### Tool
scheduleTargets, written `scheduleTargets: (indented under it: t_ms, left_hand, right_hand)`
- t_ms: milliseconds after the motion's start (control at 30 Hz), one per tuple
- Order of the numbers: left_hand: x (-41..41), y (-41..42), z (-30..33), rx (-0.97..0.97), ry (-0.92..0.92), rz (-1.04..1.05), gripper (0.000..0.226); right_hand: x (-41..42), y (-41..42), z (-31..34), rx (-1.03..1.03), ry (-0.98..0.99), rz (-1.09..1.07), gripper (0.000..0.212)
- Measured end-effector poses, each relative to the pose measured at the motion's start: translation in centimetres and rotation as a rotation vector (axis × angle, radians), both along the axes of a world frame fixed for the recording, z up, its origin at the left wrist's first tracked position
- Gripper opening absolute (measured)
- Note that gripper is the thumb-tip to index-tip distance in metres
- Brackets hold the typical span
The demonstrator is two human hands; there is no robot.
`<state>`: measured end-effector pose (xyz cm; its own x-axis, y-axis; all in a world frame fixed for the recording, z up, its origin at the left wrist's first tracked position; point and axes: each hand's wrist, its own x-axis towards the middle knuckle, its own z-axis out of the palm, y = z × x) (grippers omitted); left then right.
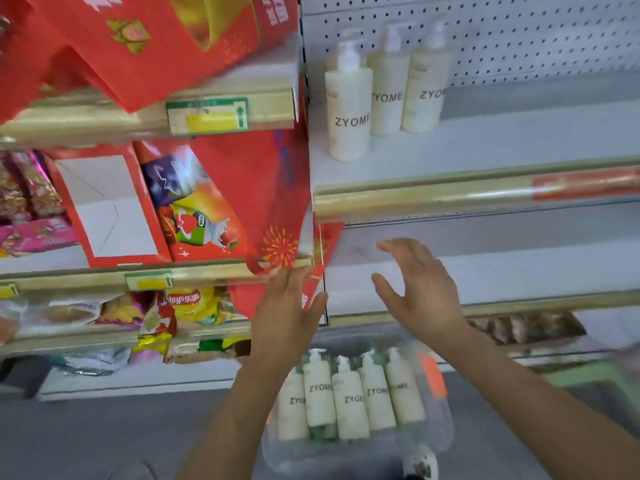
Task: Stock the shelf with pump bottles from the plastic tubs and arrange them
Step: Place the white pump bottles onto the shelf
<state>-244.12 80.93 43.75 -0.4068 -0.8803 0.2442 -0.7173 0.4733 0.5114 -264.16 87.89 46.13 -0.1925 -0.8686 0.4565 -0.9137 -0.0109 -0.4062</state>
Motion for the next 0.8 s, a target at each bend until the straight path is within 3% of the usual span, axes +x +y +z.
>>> scheduleTargets:
  t_ms: [267,400,567,700,800]
  left_hand:
    - [3.3,4.5,-13.0,0.514,0.041,0.152,0.041]
    - [4.2,5.4,-18.9,0.752,-0.04,0.282,0.052]
    - [5.0,5.6,-24.4,0.868,-0.201,0.448,0.075]
    - [4.5,5.0,-27.4,0.925,-0.27,0.467,0.084]
    - [3.7,4.7,-28.4,0.863,-0.494,0.421,0.081]
  right_hand:
    - [1.6,4.3,-14.5,0.694,-0.211,-0.078,0.047]
    - [2.7,4.7,-20.9,0.962,-0.363,-0.066,0.054]
    - [5.4,4.2,-26.5,1.143,-0.443,-0.092,0.068]
    - [7.4,3.1,-29.3,1.183,-0.459,-0.167,0.066]
    - [8.7,2.2,-30.5,1.212,-0.375,-0.233,0.075]
